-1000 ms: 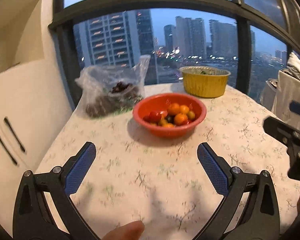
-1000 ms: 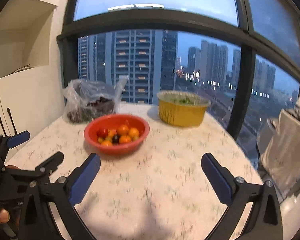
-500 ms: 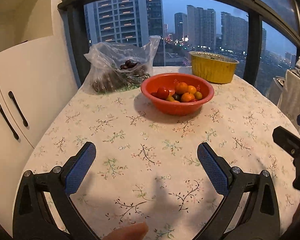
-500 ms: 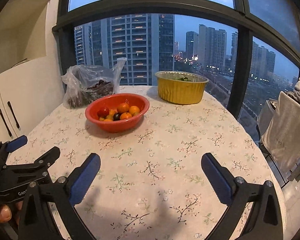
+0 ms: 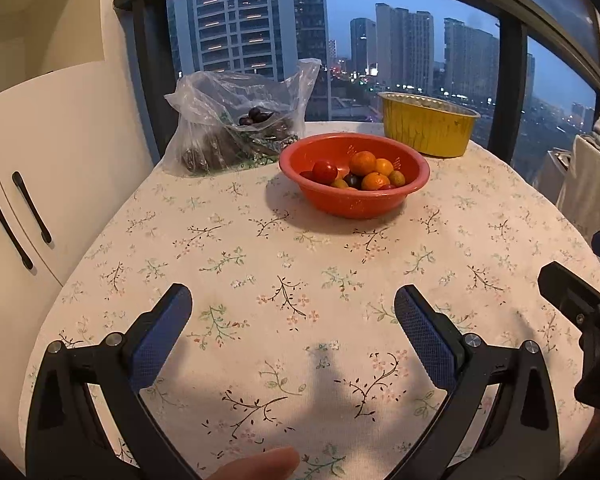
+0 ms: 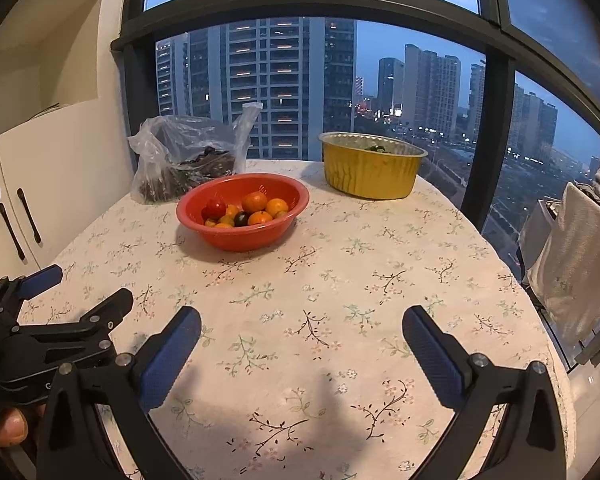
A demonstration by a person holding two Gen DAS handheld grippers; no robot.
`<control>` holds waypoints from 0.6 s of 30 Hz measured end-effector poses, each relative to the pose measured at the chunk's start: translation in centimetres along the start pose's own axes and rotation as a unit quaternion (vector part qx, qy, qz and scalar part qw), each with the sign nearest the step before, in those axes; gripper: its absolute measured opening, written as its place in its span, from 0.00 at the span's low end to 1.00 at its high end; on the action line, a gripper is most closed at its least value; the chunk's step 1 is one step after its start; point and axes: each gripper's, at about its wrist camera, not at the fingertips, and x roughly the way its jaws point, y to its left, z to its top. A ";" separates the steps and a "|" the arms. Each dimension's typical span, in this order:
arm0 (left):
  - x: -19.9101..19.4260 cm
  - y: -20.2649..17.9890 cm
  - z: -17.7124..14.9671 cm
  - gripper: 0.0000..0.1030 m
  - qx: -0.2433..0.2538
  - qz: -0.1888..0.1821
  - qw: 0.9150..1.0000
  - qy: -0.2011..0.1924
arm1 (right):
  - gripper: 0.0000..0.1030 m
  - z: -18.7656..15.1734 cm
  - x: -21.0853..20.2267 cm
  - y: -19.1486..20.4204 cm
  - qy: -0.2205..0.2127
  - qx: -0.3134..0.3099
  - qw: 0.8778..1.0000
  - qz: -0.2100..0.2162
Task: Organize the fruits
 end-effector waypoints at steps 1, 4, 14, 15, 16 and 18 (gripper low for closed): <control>0.1 0.0 0.0 1.00 0.001 0.000 1.000 0.000 | 1.00 0.0 0.1 0.0 0.001 0.000 1.000 0.000; 0.3 0.0 -0.1 1.00 0.000 0.001 1.000 0.003 | 1.00 -0.1 0.2 0.1 0.004 -0.001 1.000 0.001; 0.8 0.1 -0.4 1.00 0.000 0.002 1.000 0.008 | 1.00 -0.2 0.4 0.3 0.008 -0.004 1.000 0.003; 0.8 0.1 -0.4 1.00 0.000 0.002 1.000 0.008 | 1.00 -0.3 0.5 0.4 0.008 -0.004 1.000 0.003; 0.9 0.1 -0.4 1.00 0.000 0.002 1.000 0.009 | 1.00 -0.3 0.5 0.4 0.009 -0.004 1.000 0.004; 0.9 0.1 -0.5 1.00 0.000 0.002 1.000 0.009 | 1.00 -0.3 0.5 0.4 0.009 -0.005 1.000 0.004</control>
